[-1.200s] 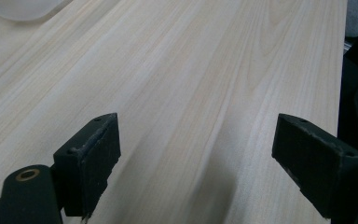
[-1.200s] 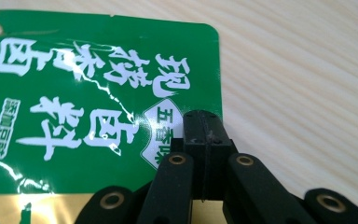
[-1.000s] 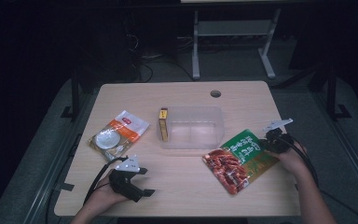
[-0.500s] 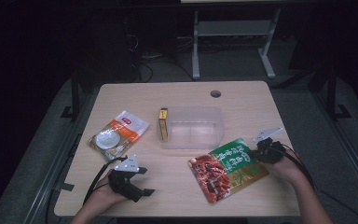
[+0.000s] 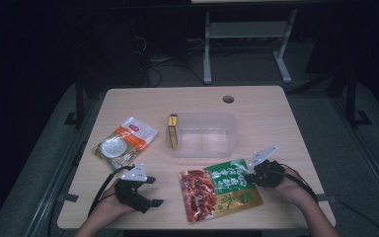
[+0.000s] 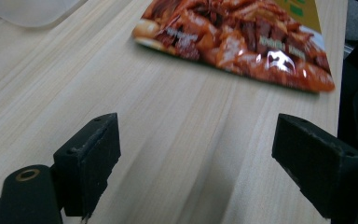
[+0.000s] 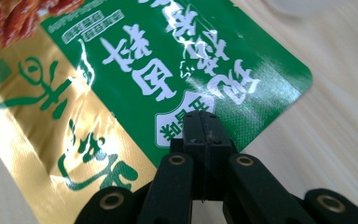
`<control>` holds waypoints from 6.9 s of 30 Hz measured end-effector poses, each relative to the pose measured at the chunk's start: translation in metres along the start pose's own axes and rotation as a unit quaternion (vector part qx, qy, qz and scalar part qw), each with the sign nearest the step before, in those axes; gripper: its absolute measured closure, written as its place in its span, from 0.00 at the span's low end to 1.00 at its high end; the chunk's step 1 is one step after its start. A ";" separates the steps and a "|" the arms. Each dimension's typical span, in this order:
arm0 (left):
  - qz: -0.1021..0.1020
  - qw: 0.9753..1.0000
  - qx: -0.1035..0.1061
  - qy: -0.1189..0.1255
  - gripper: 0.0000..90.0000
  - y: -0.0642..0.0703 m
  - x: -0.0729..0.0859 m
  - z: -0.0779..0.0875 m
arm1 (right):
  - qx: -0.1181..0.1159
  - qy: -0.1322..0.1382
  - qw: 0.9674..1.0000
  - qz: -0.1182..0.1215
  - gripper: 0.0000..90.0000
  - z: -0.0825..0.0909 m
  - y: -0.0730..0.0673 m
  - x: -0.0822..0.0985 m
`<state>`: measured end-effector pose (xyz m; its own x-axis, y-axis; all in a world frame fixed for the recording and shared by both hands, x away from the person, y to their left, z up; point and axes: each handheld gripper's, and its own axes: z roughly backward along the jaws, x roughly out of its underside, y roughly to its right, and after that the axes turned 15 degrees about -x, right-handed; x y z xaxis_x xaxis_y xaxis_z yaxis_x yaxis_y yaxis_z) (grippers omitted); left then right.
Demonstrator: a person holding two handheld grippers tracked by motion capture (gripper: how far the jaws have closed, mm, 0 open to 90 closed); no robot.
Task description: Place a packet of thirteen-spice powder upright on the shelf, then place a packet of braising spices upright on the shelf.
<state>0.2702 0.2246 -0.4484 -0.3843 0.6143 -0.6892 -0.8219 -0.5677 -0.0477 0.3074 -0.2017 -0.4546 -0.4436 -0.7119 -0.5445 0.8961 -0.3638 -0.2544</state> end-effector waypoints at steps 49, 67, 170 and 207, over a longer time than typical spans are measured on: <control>-0.020 1.000 -0.005 0.019 0.15 0.002 -0.024 -0.011 | 0.070 0.123 0.988 -0.060 0.30 0.020 -0.009 0.011; -0.039 0.999 0.028 -0.010 0.14 0.005 -0.050 -0.056 | 0.073 0.119 0.989 -0.052 0.29 0.016 -0.005 0.012; -0.031 0.992 -0.058 0.112 1.00 -0.003 -0.057 0.032 | -0.160 0.164 0.972 0.049 0.89 -0.016 -0.022 -0.112; -0.011 0.991 -0.054 0.121 0.40 -0.016 -0.033 0.039 | -0.175 0.200 0.958 0.109 1.00 0.025 -0.036 -0.111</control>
<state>0.2801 0.2349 -0.3964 -0.2439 0.4859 -0.8393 -0.7747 -0.6182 -0.1328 0.3245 -0.1242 -0.3652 -0.2658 -0.4349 -0.8604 0.9486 0.0409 -0.3137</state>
